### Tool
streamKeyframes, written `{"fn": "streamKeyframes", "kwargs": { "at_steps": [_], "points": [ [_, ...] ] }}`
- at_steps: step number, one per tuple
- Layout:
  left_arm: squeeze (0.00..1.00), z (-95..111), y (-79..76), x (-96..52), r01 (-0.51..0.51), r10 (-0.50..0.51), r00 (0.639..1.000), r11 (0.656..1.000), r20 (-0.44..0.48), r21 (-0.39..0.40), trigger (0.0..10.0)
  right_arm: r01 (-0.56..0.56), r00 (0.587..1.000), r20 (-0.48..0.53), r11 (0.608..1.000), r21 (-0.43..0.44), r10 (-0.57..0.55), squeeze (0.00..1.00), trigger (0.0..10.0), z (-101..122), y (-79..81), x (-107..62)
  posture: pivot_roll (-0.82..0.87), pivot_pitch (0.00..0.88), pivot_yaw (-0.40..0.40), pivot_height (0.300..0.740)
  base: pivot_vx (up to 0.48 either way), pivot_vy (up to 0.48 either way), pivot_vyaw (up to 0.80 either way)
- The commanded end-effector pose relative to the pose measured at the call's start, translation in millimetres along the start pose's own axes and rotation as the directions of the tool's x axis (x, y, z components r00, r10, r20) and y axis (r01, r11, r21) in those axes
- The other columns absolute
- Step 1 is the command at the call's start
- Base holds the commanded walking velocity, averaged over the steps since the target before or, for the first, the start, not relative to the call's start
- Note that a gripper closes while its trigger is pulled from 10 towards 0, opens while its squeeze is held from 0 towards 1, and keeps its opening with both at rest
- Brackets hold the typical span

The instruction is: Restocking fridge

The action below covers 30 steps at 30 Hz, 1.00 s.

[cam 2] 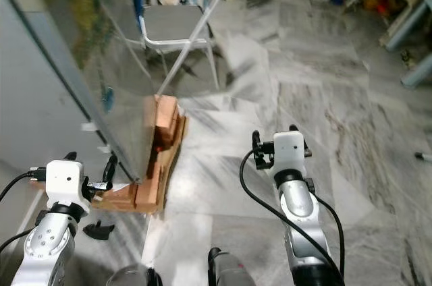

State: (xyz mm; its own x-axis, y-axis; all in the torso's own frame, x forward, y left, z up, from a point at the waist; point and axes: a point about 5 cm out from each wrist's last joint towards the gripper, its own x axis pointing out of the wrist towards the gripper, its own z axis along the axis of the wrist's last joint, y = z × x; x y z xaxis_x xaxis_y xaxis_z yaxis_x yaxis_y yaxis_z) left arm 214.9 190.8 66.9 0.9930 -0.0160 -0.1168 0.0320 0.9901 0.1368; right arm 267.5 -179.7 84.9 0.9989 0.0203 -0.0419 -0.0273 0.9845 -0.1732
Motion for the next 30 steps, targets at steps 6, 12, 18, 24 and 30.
{"fn": "streamKeyframes", "kwargs": {
  "at_steps": [6,12,18,24,30],
  "points": [
    [0.0,0.1,0.3,-2.8,0.007,-0.007,1.0,1.0,0.003,-0.002,10.0,0.006,1.0,-0.006,1.0,0.001,-0.006,0.0,10.0,-1.5,-1.9,-1.1,0.13,0.097,-0.023,0.74,0.081,0.0,-0.75],
    [0.0,0.6,0.9,-2.6,0.002,-0.002,1.0,1.0,0.006,-0.003,10.0,0.002,1.0,-0.003,1.0,0.0,-0.002,0.0,10.0,-1.2,-1.6,-0.8,0.13,0.098,-0.025,0.74,0.0,0.0,0.0],
    [0.0,2.4,7.1,-0.2,-0.063,0.063,0.998,0.998,0.016,-0.001,10.0,-0.001,1.0,0.002,1.0,-0.001,0.001,0.0,10.0,0.2,-1.1,0.0,0.13,0.1,-0.028,0.74,0.0,0.0,0.0],
    [0.0,4.1,8.8,4.4,-0.08,0.081,0.996,0.997,0.023,-0.012,10.0,-0.004,1.0,0.003,1.0,-0.002,0.004,0.0,10.0,1.7,-1.4,1.1,0.12,0.101,-0.031,0.74,0.0,0.048,0.0],
    [0.0,3.9,3.5,4.6,-0.056,0.056,0.998,0.998,0.027,-0.009,10.0,-0.002,1.0,0.005,1.0,-0.004,0.002,0.0,10.0,1.4,-3.3,0.3,0.12,0.1,-0.03,0.74,0.0,0.29,-0.08]
  ]
}}
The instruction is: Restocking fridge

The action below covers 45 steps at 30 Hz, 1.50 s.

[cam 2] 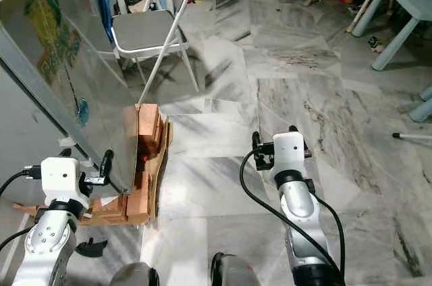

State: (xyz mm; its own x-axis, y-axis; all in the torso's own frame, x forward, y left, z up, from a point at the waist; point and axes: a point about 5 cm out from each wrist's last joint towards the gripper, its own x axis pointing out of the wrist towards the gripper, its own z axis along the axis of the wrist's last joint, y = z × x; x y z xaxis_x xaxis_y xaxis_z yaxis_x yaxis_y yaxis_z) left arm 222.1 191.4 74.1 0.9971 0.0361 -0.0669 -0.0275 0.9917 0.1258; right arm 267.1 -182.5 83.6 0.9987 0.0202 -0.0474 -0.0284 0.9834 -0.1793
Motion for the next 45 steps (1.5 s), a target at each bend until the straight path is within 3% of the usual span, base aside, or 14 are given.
{"fn": "streamKeyframes", "kwargs": {
  "at_steps": [1,11,23,29,45],
  "points": [
    [0.0,-4,1.8,-1.7,0.003,-0.002,1.0,1.0,-0.015,0.009,10.0,-0.002,1.0,0.011,1.0,0.003,0.002,0.0,10.0,3,-0.8,0.7,0.12,0.098,-0.03,0.74,0.0,0.251,0.0],
    [0.0,-3,2.0,0.2,0.007,-0.007,1.0,1.0,-0.007,0.015,10.0,-0.015,1.0,0.024,1.0,-0.001,0.015,0.0,10.0,5,2.4,4.0,0.13,0.094,-0.032,0.74,0.0,0.387,0.0],
    [0.0,-1,-9.4,-2.1,0.092,-0.091,0.996,0.996,0.01,-0.002,10.0,-0.019,1.0,0.014,1.0,-0.002,0.019,0.0,10.0,3,3.4,4.6,0.13,0.088,-0.033,0.74,0.0,0.0,-0.18],
    [0.0,0,-9.8,-2.3,0.095,-0.095,0.995,0.995,0.016,0.007,10.0,-0.024,1.0,0.019,1.0,-0.006,0.024,0.0,10.0,3,3.9,5.5,0.13,0.089,-0.032,0.74,0.286,0.0,-0.77],
    [0.0,-1,-12.2,-4.0,0.096,-0.096,0.995,0.995,0.015,-0.004,10.0,-0.027,0.999,0.018,1.0,-0.008,0.027,0.0,10.0,2,4.2,3.7,0.13,0.103,-0.031,0.74,0.314,0.0,0.0]
  ]
}}
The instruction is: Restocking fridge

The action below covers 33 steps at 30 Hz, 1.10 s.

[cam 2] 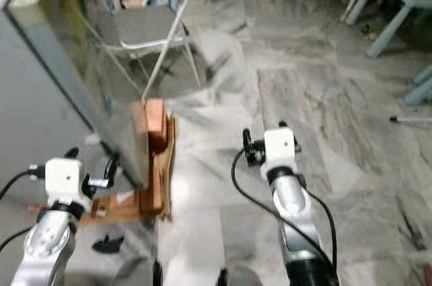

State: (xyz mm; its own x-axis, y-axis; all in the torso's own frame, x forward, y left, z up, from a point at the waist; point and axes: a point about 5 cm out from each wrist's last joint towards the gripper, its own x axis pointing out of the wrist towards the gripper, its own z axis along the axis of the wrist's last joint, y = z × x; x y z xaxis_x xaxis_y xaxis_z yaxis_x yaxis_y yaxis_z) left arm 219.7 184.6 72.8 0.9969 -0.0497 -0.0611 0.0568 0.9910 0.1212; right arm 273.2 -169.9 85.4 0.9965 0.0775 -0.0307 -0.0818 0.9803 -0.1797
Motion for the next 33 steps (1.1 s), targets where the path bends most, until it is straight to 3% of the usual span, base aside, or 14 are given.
{"fn": "streamKeyframes", "kwargs": {
  "at_steps": [1,7,13,25,33],
  "points": [
    [0.0,0,-5.6,-1.0,0.011,-0.011,1.0,1.0,-0.001,-0.006,10.0,0.027,1.0,-0.008,1.0,-0.006,-0.027,0.0,10.0,-3,-7.5,-3.3,0.13,0.103,-0.03,0.74,0.244,0.0,0.0],
    [0.0,0,-4.8,0.1,-0.015,0.015,1.0,1.0,-0.002,-0.011,10.0,0.025,1.0,-0.01,1.0,-0.008,-0.025,0.0,10.0,-3,-7.2,-4.3,0.12,0.106,-0.032,0.74,0.041,0.0,0.0],
    [0.0,-1,6.2,6.9,-0.132,0.131,0.991,0.991,-0.014,-0.014,10.0,0.019,1.0,-0.01,1.0,-0.007,-0.019,0.0,10.0,-2,-7.7,-5.8,0.12,0.111,-0.038,0.74,0.0,0.0,0.0],
    [0.0,24,45.3,48.3,-0.318,0.317,0.946,0.948,0.066,0.001,10.0,-0.128,0.991,0.024,0.992,-0.017,0.129,0.0,10.0,6,2.9,-12.0,0.05,0.102,-0.041,0.74,0.0,0.0,0.0],
    [0.0,31,60.8,60.6,-0.349,0.346,0.934,0.937,0.094,0.023,10.0,-0.255,0.962,0.084,0.966,-0.041,0.258,0.0,10.0,19,16.3,-12.9,0.05,0.099,-0.045,0.74,0.0,0.0,0.39]
  ]
}}
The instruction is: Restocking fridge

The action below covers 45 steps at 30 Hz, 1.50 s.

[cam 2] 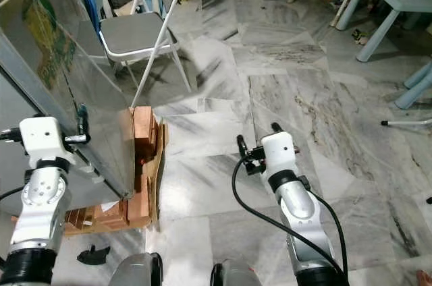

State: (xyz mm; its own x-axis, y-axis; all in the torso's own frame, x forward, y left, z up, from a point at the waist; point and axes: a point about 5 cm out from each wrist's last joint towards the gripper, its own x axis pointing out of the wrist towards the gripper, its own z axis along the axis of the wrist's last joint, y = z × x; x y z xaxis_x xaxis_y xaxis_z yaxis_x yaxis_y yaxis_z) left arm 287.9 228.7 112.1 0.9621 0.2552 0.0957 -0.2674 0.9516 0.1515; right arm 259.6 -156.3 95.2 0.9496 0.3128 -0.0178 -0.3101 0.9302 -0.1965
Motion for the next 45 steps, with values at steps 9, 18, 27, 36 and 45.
{"fn": "streamKeyframes", "kwargs": {
  "at_steps": [9,18,27,36,45],
  "points": [
    [0.0,-5,-2.9,-1.2,0.016,-0.016,1.0,0.999,-0.007,-0.048,10.0,-0.003,1.0,0.013,1.0,0.013,0.003,0.0,10.0,4,1.5,0.0,0.05,0.109,-0.041,0.74,0.0,0.0,0.33],
    [0.0,-5,-25.7,-10.0,0.177,-0.177,0.984,0.982,0.01,-0.067,10.0,0.009,0.999,-0.043,1.0,0.007,-0.009,0.0,10.0,-6,-0.6,-9.6,0.06,0.12,-0.041,0.74,0.0,0.0,0.0],
    [0.0,-2,-28.4,14.9,0.191,-0.19,0.982,0.978,0.017,-0.089,10.0,0.013,0.999,-0.038,1.0,0.02,-0.012,0.0,10.0,-4,-0.6,-9.1,0.04,0.123,-0.043,0.74,0.0,0.0,0.0],
    [0.0,11,-26.8,46.4,0.183,-0.181,0.983,0.98,0.036,-0.075,10.0,0.015,0.999,-0.028,1.0,0.021,-0.015,0.0,10.0,1,-4.0,-14.7,0.0,0.134,-0.033,0.74,0.0,0.0,0.0],
    [0.0,19,-31.6,52.8,0.244,-0.239,0.969,0.966,0.065,-0.089,10.0,0.024,0.999,-0.043,1.0,0.016,-0.023,0.0,10.0,-2,-5.5,-17.9,0.0,0.14,-0.027,0.74,0.0,0.0,0.0]
  ]
}}
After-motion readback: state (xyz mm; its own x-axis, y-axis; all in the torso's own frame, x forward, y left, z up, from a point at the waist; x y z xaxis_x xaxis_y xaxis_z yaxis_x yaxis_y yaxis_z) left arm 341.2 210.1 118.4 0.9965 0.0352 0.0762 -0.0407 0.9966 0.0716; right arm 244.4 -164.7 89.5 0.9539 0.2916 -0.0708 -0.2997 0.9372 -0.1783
